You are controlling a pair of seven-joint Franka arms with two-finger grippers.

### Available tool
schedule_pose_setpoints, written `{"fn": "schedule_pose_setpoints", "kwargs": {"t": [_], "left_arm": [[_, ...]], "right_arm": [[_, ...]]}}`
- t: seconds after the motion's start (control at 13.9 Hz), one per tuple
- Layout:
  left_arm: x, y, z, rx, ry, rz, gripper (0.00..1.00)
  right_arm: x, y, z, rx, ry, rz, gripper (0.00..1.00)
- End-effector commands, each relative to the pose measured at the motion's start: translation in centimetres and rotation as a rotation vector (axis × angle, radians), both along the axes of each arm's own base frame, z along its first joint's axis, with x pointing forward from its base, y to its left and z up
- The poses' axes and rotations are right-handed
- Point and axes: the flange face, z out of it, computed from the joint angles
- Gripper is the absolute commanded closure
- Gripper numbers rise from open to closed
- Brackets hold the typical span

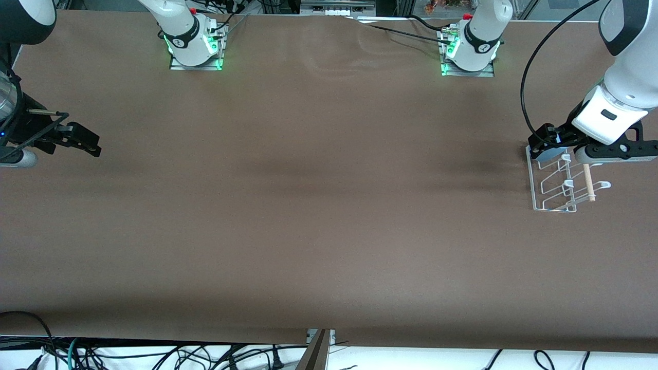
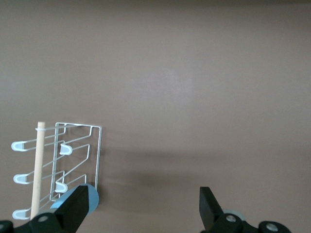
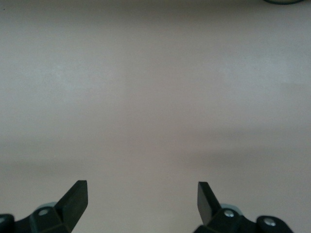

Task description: Transfer cup to left arm and place on rack

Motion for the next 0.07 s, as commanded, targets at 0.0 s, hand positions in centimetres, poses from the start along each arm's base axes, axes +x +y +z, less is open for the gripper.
{"fn": "schedule_pose_setpoints", "kwargs": {"t": [0.0], "left_arm": [[-0.63, 0.08, -0.1, -0.021, -0.013, 0.004, 0.0]], "right_arm": [[0.31, -0.13, 0.58, -0.006, -0.006, 0.016, 0.0]]}}
